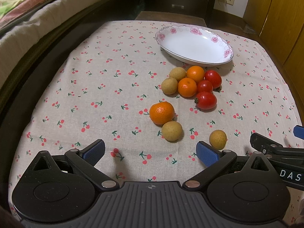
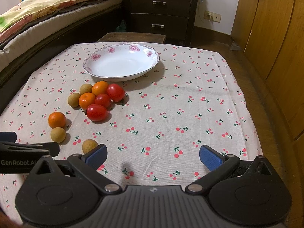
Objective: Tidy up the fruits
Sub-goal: 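Move both grippers toward the fruit cluster beside the white plate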
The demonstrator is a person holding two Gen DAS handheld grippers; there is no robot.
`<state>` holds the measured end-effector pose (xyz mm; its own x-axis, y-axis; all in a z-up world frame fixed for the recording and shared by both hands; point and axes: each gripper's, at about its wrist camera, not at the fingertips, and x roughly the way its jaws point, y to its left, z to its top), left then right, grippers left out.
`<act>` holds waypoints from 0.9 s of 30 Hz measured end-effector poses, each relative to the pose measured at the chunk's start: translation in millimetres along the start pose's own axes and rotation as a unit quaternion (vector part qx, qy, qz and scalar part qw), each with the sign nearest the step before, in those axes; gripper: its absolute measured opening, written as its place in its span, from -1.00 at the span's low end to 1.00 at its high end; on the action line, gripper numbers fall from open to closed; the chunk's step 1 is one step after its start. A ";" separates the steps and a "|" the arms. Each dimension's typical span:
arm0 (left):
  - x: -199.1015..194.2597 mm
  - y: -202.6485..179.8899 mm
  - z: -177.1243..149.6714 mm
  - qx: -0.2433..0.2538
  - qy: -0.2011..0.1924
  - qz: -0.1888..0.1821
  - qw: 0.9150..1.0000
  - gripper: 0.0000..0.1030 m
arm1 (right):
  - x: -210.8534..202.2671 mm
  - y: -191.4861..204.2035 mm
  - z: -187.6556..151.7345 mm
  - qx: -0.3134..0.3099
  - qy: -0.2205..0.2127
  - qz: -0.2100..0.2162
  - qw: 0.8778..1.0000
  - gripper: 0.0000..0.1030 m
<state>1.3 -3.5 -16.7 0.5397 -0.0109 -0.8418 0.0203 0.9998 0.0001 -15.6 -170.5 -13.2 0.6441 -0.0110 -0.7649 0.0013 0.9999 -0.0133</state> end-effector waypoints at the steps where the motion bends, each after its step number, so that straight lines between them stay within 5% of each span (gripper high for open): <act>1: 0.1 -0.1 0.2 0.000 0.000 0.000 1.000 1.00 | 0.0 0.0 0.0 0.000 0.000 0.000 1.000 1.00; 27: 3.5 2.8 -2.8 0.000 0.003 -0.001 1.000 0.99 | 3.4 1.0 -1.4 -0.002 0.008 0.009 1.000 1.00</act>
<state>0.9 -0.7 -21.1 0.5350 -0.0123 -0.8448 0.0209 0.9998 -0.0013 -14.5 -169.5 -16.8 0.6324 0.0068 -0.7746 -0.0133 0.9999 -0.0021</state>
